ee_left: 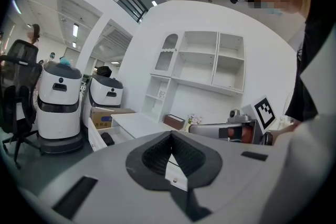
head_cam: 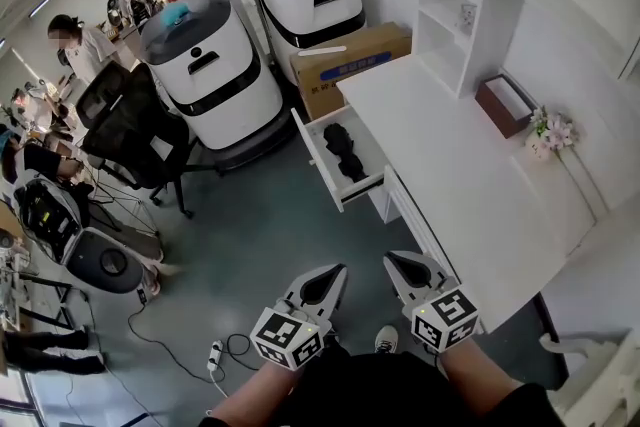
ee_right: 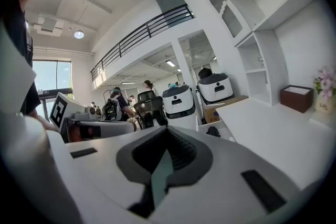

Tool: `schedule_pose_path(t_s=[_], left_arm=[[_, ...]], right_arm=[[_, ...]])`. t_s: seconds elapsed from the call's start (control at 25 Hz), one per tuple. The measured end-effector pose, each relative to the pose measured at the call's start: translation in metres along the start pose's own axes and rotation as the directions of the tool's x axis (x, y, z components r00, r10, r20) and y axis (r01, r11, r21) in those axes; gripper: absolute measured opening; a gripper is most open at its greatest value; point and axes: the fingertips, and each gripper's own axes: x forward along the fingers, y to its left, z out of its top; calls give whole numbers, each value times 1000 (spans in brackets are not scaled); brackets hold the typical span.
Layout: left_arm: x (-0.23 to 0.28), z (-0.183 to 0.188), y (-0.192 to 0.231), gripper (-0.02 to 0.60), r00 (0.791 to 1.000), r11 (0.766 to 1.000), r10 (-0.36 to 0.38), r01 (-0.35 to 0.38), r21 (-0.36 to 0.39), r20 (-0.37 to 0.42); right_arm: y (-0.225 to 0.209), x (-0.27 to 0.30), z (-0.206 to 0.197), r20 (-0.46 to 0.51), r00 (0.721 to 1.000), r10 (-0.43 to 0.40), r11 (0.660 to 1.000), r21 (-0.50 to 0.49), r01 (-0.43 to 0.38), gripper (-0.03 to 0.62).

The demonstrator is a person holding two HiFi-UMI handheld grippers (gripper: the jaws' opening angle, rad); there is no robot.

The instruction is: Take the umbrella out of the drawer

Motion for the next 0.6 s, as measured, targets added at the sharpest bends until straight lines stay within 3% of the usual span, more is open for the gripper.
schedule_pose_path(t_s=[0.6], left_arm=[[7,31,105,-3,996,996,-87,87,-7,-33]], right_arm=[[-2,100,22,8,993,-120,992,36,120,0]])
